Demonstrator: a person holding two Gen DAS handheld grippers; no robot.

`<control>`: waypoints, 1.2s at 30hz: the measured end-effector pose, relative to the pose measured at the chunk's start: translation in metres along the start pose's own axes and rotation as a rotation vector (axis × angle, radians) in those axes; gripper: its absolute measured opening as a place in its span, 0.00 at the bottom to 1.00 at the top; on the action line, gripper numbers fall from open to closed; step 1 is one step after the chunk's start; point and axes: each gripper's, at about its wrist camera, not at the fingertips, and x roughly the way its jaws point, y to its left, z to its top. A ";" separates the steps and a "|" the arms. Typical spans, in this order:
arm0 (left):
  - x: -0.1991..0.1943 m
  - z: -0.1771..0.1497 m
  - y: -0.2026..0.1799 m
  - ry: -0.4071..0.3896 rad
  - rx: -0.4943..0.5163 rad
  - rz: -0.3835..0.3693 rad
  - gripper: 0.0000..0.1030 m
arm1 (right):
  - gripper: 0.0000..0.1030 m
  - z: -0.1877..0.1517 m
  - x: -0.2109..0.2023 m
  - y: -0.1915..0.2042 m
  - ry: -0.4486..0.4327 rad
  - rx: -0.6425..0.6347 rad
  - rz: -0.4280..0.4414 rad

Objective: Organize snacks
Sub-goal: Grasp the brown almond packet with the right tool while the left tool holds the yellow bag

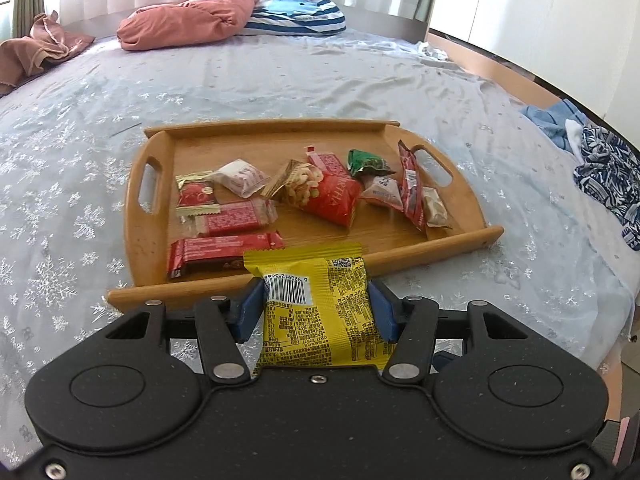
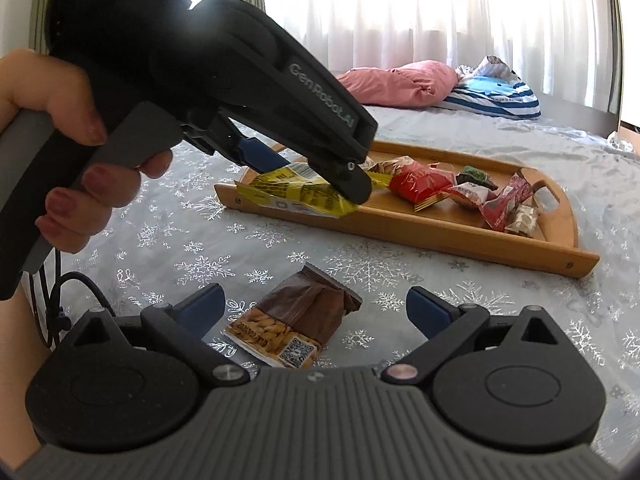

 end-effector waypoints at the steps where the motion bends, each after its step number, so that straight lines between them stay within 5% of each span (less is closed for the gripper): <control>1: 0.000 -0.001 0.001 0.001 -0.001 0.002 0.52 | 0.98 0.000 0.001 0.001 0.003 0.000 0.000; 20: -0.007 -0.010 0.015 -0.029 -0.013 0.060 0.52 | 0.72 0.000 0.016 0.017 0.041 -0.019 -0.029; 36: -0.012 -0.010 0.023 -0.052 -0.033 0.082 0.52 | 0.45 0.010 0.009 -0.004 0.033 0.091 -0.103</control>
